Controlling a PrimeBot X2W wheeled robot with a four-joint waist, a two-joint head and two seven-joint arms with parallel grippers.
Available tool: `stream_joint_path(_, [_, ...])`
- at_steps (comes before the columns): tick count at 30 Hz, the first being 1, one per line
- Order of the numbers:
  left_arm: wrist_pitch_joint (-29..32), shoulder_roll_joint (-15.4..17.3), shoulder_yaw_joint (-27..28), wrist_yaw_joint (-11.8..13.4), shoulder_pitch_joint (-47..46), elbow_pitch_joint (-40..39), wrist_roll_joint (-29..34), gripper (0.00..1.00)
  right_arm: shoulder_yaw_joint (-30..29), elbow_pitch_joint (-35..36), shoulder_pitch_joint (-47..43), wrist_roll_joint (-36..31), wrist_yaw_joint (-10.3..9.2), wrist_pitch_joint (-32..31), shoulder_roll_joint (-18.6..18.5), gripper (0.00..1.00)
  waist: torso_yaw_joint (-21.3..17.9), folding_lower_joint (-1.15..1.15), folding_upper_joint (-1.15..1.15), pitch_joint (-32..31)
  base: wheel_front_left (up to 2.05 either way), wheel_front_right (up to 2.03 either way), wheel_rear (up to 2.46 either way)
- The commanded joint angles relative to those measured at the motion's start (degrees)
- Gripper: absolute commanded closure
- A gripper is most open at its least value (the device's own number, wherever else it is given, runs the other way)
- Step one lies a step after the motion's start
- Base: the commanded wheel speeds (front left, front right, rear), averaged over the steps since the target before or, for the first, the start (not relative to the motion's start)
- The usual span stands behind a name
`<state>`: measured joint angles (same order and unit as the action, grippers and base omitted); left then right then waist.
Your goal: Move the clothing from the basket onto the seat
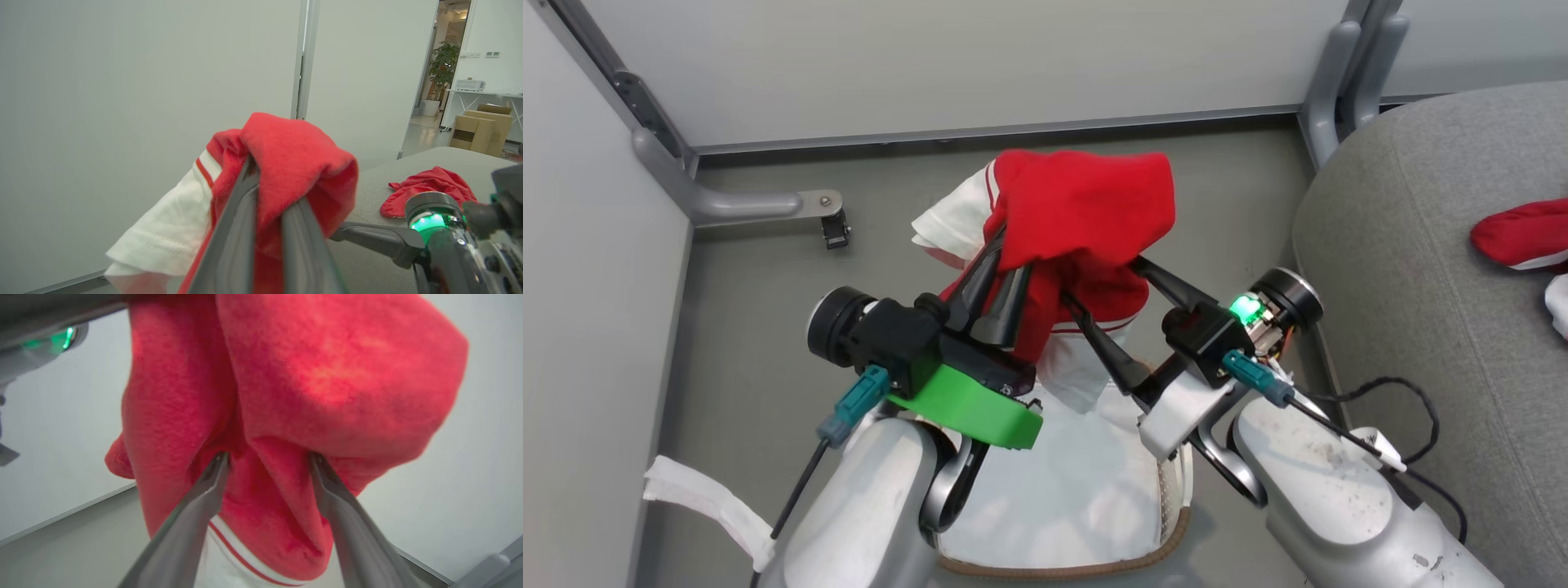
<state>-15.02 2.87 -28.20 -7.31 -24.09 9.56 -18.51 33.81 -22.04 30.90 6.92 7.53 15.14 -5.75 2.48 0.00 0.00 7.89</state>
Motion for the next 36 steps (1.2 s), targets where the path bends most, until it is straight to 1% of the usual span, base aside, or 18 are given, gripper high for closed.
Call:
stream_joint_path(1, [-0.2,0.1,-0.6,-0.2,-0.8,-0.2,-0.8,1.00,-0.3,-0.6,1.3,-0.6,-0.08,0.0,0.2,0.00,0.8,0.00,0.00,0.5,0.00,0.00,0.00])
stream_joint_path(5, [-0.2,0.1,-3.1,-0.2,-1.4,-0.4,-1.8,1.00,-1.5,-1.5,3.4,-1.2,-0.08,0.0,1.2,0.00,2.2,0.00,0.00,1.0,0.00,0.00,0.00])
stream_joint_path(9, [-0.2,0.1,-5.8,-0.2,-1.6,-0.6,-3.2,1.00,-0.9,-2.4,4.9,-1.2,-0.08,0.0,2.2,0.00,3.5,0.00,0.00,1.3,0.00,0.00,0.00])
stream_joint_path(10, [-0.2,0.1,-6.3,-0.2,-1.5,-0.6,-3.5,1.00,-0.7,-2.7,5.1,-0.9,-0.08,0.0,2.3,0.14,3.7,0.00,0.00,1.3,0.00,0.00,0.00])
stream_joint_path(11, [-0.2,0.1,-6.8,-0.2,-1.5,-0.6,-3.9,1.00,-0.8,-3.1,5.4,-0.5,-0.08,0.0,2.3,0.66,4.0,0.00,0.00,1.4,0.00,0.00,0.00])
stream_joint_path(12, [-0.2,0.1,-7.1,-0.2,-1.6,-0.7,-4.1,1.00,-0.8,-3.5,5.6,-0.1,-0.08,0.0,2.4,1.00,4.2,0.00,0.00,1.4,0.00,0.00,0.00])
stream_joint_path(15, [-0.2,0.1,-8.1,-0.1,-1.8,-0.5,-4.6,1.00,-1.5,-4.0,6.1,1.0,-0.08,0.0,2.7,1.00,4.7,0.00,0.00,1.5,0.00,0.00,0.00])
stream_joint_path(19, [-0.2,0.1,-8.0,0.2,-1.8,0.0,-4.7,1.00,-3.3,-3.9,5.5,1.9,-0.08,0.0,2.6,1.00,4.8,0.00,0.00,1.6,0.00,0.00,0.00])
stream_joint_path(24, [-0.2,0.1,-7.1,0.7,-1.0,1.0,-3.7,1.00,-6.7,-2.3,3.8,2.4,-0.08,0.0,2.7,1.00,3.3,0.00,0.00,1.6,0.00,0.00,0.00])
stream_joint_path(25, [-0.2,0.1,-7.0,0.7,-0.8,1.1,-3.5,0.68,-7.4,-1.9,3.4,2.4,-0.08,0.0,2.7,1.00,2.9,0.00,0.00,1.6,0.00,0.00,0.00])
stream_joint_path(26, [-0.2,0.1,-6.9,0.7,-0.6,1.5,-3.5,0.39,-8.3,-1.3,2.9,2.5,-0.08,0.0,2.7,1.00,2.2,0.00,0.00,1.6,0.00,0.00,0.00])
stream_joint_path(27, [-0.2,0.1,-6.8,0.7,-0.5,1.8,-3.4,0.00,-9.1,-0.8,2.7,2.6,-0.08,0.0,2.7,1.00,1.7,0.00,0.00,1.6,0.00,0.00,0.00])
stream_joint_path(31, [-0.2,0.1,-5.7,0.7,0.1,3.1,-2.2,0.00,-12.5,1.8,0.9,3.0,-0.08,0.0,2.7,1.00,-1.8,0.00,0.00,1.9,0.00,0.00,0.00])
stream_joint_path(36, [-0.2,0.1,-4.0,0.4,0.2,4.5,-0.8,0.00,-16.1,4.4,-0.8,3.6,-0.08,0.0,2.7,1.00,-7.5,0.00,0.00,2.7,0.00,0.00,0.00])
